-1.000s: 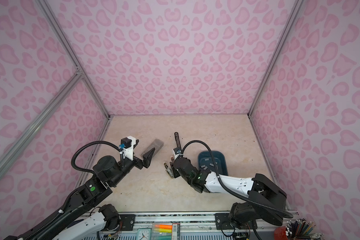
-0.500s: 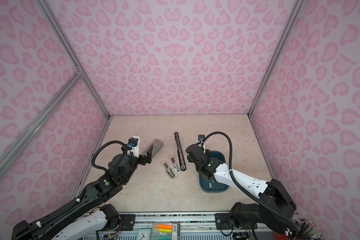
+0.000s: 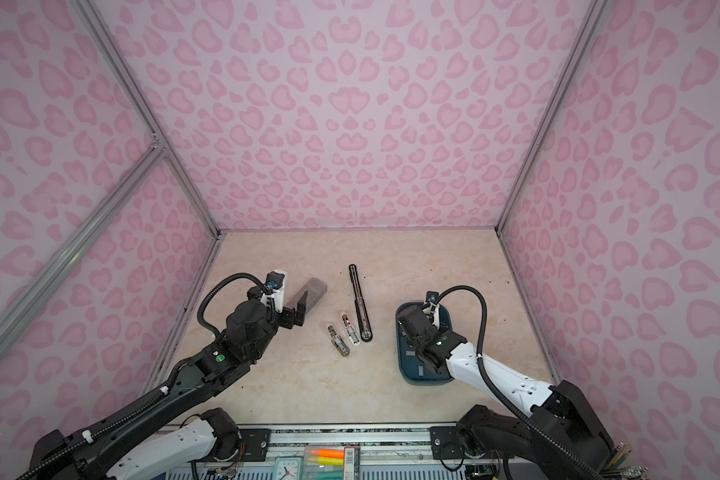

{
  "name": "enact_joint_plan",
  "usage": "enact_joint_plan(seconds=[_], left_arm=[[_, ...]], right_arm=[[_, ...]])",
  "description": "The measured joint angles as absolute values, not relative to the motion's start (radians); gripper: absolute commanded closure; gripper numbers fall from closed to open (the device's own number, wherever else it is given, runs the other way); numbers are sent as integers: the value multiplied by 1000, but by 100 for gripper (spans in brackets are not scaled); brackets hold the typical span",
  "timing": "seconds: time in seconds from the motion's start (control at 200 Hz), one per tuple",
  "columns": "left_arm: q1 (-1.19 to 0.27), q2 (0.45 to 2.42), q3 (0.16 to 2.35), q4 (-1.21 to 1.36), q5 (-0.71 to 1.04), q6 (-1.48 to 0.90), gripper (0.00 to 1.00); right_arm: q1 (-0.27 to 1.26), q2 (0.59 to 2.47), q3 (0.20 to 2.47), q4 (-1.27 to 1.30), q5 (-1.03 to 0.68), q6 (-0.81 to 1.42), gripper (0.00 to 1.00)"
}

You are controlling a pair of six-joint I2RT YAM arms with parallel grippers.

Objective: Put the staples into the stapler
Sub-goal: 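Move the right gripper over the teal tray of staples, then lower the right gripper into the tray and pinch a staple strip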

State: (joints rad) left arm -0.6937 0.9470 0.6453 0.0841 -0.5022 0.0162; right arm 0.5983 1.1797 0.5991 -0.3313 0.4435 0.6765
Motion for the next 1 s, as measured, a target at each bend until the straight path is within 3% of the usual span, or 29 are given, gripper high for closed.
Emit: enact_joint_plan(seconds=[0.47, 1.0], left_arm=[[-694, 923, 665, -35, -516, -42, 3], [-695, 904, 660, -34, -445, -41, 2]], right_arm=[[481, 1379, 683, -274, 265, 632, 58], [421, 1556, 739, -229, 184, 598, 54]])
